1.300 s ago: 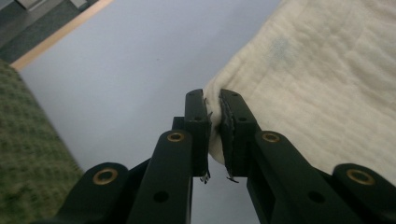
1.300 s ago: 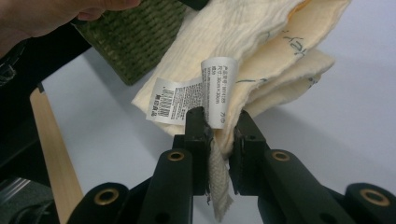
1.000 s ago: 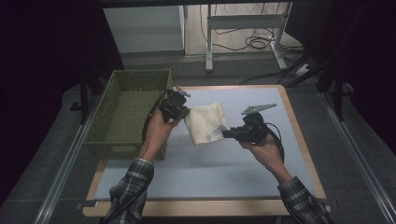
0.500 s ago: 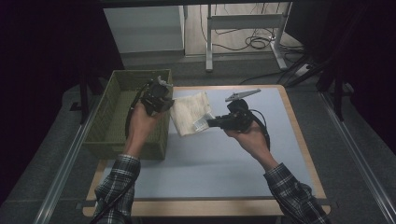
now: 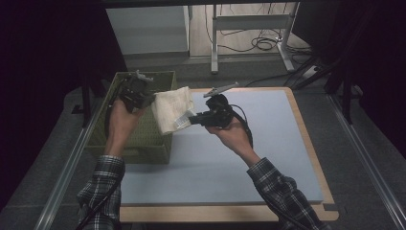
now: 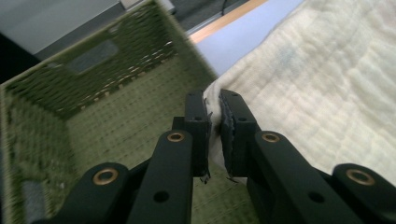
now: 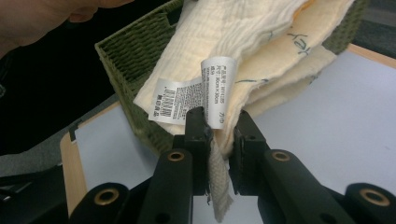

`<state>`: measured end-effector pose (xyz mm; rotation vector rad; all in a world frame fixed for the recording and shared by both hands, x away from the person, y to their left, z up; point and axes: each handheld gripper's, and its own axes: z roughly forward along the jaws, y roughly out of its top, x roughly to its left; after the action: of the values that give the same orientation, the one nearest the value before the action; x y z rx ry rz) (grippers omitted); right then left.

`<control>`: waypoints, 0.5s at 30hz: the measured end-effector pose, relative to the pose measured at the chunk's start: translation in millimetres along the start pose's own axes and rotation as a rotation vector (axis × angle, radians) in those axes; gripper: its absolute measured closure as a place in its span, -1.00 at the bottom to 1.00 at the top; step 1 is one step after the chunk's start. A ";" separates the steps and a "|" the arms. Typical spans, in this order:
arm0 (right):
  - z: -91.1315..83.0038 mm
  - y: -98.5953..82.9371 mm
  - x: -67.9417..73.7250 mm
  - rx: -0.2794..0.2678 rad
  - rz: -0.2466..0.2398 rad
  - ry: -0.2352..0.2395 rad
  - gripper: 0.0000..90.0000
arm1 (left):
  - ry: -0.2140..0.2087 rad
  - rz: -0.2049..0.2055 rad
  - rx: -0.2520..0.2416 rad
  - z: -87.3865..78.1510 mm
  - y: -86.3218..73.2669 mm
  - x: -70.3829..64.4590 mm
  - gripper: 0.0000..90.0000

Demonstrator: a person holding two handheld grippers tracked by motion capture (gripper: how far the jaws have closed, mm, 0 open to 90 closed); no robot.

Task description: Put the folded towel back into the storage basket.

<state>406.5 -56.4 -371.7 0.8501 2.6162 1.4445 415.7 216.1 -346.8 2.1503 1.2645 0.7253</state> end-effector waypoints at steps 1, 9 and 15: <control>5.3 2.8 3.3 0.000 -0.002 0.003 0.76 | 0.012 0.002 0.006 -1.3 -1.8 3.5 0.83; 47.6 16.1 26.8 0.027 -0.023 0.010 0.76 | 0.078 -0.033 0.023 -4.2 -23.2 30.1 0.83; 86.2 20.1 46.5 0.065 -0.036 0.016 0.76 | 0.118 -0.046 0.040 -0.3 -41.5 46.6 0.82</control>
<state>400.4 40.8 -394.2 0.7964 2.6895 1.3708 409.7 274.9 -366.6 2.1299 1.3949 0.8243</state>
